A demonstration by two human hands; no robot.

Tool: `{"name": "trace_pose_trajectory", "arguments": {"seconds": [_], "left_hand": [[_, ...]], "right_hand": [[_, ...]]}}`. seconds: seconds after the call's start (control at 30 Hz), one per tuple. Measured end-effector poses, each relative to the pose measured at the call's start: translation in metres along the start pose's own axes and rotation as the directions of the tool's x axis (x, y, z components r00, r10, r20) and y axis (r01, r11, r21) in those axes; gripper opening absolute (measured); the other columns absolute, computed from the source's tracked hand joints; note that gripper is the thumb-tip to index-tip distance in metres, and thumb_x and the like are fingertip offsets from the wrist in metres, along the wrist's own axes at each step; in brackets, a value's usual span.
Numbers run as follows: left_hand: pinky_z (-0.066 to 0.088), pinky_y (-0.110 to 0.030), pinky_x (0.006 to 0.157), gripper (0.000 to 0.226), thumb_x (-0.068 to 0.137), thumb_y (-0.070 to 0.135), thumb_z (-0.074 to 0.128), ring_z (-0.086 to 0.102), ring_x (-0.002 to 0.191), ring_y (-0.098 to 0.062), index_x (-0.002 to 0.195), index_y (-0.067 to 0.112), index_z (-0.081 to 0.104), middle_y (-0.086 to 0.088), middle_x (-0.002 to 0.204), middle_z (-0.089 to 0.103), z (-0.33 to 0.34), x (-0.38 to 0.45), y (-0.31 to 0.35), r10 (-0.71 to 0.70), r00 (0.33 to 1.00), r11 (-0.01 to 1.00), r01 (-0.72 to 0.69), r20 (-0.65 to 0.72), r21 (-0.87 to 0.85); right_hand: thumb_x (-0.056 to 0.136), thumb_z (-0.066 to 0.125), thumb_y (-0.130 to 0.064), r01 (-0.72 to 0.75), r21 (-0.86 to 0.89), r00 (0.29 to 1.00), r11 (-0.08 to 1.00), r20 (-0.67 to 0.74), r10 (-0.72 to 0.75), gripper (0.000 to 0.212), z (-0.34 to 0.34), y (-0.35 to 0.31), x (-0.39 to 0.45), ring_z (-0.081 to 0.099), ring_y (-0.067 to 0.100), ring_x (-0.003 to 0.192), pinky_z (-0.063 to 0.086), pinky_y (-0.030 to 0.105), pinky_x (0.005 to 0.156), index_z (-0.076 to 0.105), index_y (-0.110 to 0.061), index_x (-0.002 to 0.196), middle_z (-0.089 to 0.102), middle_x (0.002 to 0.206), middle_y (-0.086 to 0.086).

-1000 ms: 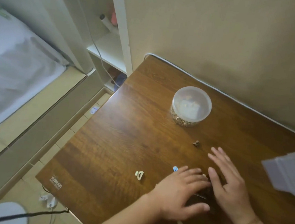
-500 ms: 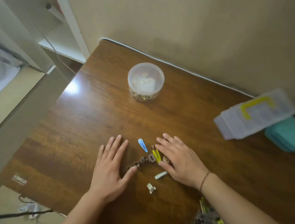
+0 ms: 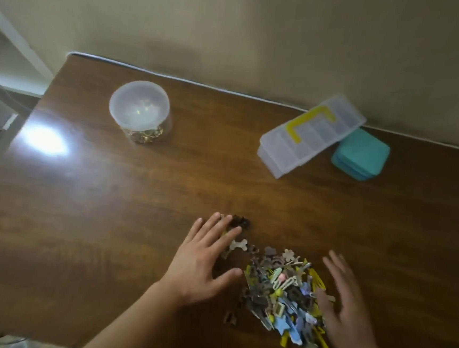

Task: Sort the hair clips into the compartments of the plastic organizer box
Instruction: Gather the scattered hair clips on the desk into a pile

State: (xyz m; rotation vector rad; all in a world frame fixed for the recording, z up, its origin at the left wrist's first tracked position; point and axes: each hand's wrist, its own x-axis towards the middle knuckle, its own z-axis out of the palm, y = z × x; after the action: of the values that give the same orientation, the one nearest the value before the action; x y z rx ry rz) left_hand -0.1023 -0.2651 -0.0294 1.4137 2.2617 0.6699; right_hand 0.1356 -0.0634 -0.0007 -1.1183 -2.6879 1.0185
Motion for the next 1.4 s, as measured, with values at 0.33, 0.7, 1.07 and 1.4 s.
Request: {"name": "trace_pose_trajectory", "arguments": {"seconds": [0.33, 0.7, 1.07, 1.4], "left_hand": [[0.006, -0.050, 0.122, 0.072, 0.095, 0.069, 0.040, 0.002, 0.154, -0.017, 0.156, 0.037, 0.023, 0.013, 0.166, 0.009, 0.045, -0.025, 0.054, -0.017, 1.000, 0.998, 0.017, 0.005, -0.055], [0.008, -0.045, 0.124, 0.078, 0.097, 0.069, 0.025, 0.010, 0.152, -0.009, 0.156, 0.018, 0.026, 0.009, 0.159, 0.025, 0.005, 0.037, 0.031, -0.097, 0.991, 0.989, 0.086, -0.088, -0.122], [0.014, -0.048, 0.123, 0.067, 0.101, 0.061, 0.035, 0.010, 0.152, -0.009, 0.158, 0.031, 0.016, 0.016, 0.164, 0.018, 0.031, -0.001, 0.036, -0.023, 1.000, 0.977, 0.018, -0.021, -0.212], [0.019, -0.043, 0.120, 0.087, 0.077, 0.067, 0.062, 0.014, 0.150, -0.013, 0.149, 0.033, 0.026, 0.008, 0.163, 0.016, -0.027, 0.141, 0.081, -0.328, 0.853, 0.920, 0.191, -0.405, -0.343]], "right_hand": [[0.094, 0.041, -0.057, 0.148, 0.035, 0.988, 0.988, 0.036, -0.149, 0.065, 0.059, -0.031, -0.016, 0.007, 0.014, 0.149, 0.016, 0.046, 0.117, 0.031, -0.025, 0.149, 0.016, 0.160, -0.013], [0.090, 0.027, -0.070, 0.528, -0.089, 0.808, 0.844, 0.359, -0.468, 0.076, 0.037, -0.064, 0.113, -0.004, 0.002, 0.147, 0.010, 0.033, 0.120, 0.028, -0.025, 0.151, 0.016, 0.161, -0.012], [0.095, 0.039, -0.062, 0.660, -0.092, 0.699, 0.746, 0.439, -0.564, 0.072, 0.040, -0.033, 0.083, 0.000, 0.003, 0.147, 0.010, 0.034, 0.121, 0.023, -0.022, 0.152, 0.017, 0.160, -0.008], [0.097, 0.038, -0.058, 0.418, 0.076, 0.887, 0.905, 0.178, -0.425, 0.063, 0.021, -0.036, 0.072, 0.001, 0.011, 0.149, 0.013, 0.039, 0.117, 0.019, -0.035, 0.152, 0.008, 0.161, -0.019]]}}
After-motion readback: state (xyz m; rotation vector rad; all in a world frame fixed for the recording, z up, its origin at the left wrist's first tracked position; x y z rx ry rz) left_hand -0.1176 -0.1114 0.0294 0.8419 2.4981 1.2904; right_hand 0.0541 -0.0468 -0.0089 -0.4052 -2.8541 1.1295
